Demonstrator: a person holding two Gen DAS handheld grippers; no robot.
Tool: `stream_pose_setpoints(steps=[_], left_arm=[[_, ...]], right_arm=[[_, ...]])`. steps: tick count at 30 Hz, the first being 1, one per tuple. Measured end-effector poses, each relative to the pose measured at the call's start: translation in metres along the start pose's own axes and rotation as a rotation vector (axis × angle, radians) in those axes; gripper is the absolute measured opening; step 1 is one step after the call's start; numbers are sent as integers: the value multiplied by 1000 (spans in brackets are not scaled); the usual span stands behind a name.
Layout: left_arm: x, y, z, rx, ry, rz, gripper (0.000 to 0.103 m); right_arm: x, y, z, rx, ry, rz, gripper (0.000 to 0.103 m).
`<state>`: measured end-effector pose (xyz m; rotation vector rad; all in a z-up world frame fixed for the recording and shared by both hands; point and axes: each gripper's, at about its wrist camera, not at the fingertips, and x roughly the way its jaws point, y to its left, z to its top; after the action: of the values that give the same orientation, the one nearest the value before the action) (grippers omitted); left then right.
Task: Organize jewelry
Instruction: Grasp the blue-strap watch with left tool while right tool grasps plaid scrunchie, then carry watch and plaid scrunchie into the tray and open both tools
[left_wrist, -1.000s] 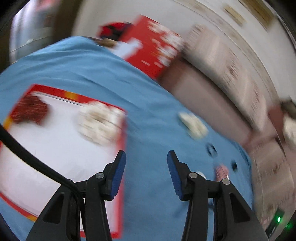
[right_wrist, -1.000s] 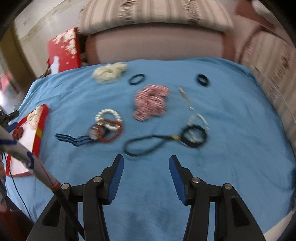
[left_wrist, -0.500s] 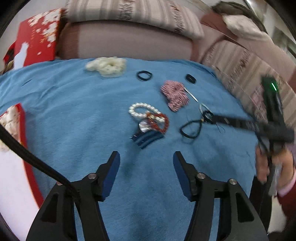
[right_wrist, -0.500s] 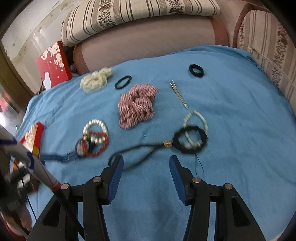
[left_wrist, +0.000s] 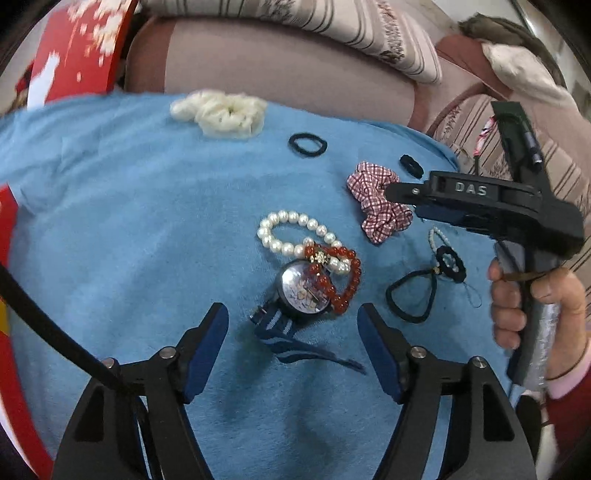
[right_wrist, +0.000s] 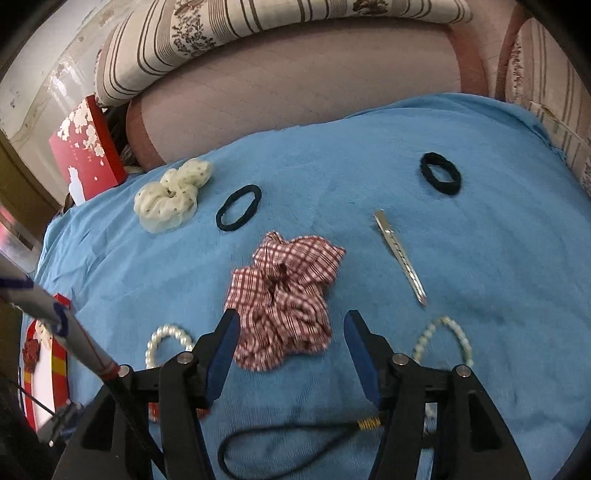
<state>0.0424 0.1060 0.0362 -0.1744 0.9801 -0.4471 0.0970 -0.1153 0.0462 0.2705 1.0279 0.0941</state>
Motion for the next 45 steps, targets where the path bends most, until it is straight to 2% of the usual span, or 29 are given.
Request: stream_pose_setpoints(steps=[1, 3, 4, 5, 6, 7, 8, 14, 18, 22, 26, 27, 28, 34, 37, 40, 42, 45], left_arm=[[1, 1, -1, -8, 10, -7, 53], [5, 3, -1, -24, 44, -8, 35], [5, 4, -2, -33, 44, 4, 21], [5, 5, -1, -41, 57, 13, 17], [4, 6, 0, -53, 67, 7, 17], [1, 6, 1, -64, 63, -1, 17], [-5, 5, 2, -69, 52, -11, 17], [-63, -8, 12, -16, -68, -62, 16], [-114, 6, 15, -45, -154, -77, 16], [-164, 35, 16, -97, -257, -40, 16], [-209, 82, 5, -195, -349, 37, 15], [-218, 95, -1, -221, -363, 60, 5], [-226, 113, -7, -258, -371, 82, 1], [-238, 194, -36, -457, -338, 211, 1], [-246, 219, -50, -515, -313, 262, 1], [-248, 239, -60, -560, -262, 321, 1], [-243, 250, -66, -591, -207, 407, 1], [-243, 262, -76, -636, -171, 455, 1]], right_arm=[[4, 1, 0, -3, 6, -2, 63], [12, 1, 0, -5, 19, -10, 63], [16, 0, 1, -5, 24, -16, 63], [19, -2, 1, -3, 27, -18, 63], [22, -3, 2, -2, 30, -16, 54], [23, -4, 2, -6, 34, -7, 40], [24, -4, 3, -10, 42, -5, 13], [-10, 13, 1, -94, -33, -41, 10], [-44, 33, 0, -119, -83, -24, 10], [-73, 69, -8, -144, -93, 87, 10], [-88, 129, -26, -243, -73, 185, 10], [-89, 147, -33, -273, -61, 211, 10], [-89, 165, -39, -302, -47, 235, 10], [-76, 259, -72, -438, 5, 330, 10], [-67, 301, -84, -492, 22, 358, 10], [-55, 331, -92, -538, 49, 358, 10], [-46, 345, -101, -566, 76, 349, 10], [-28, 355, -115, -577, 133, 341, 10]])
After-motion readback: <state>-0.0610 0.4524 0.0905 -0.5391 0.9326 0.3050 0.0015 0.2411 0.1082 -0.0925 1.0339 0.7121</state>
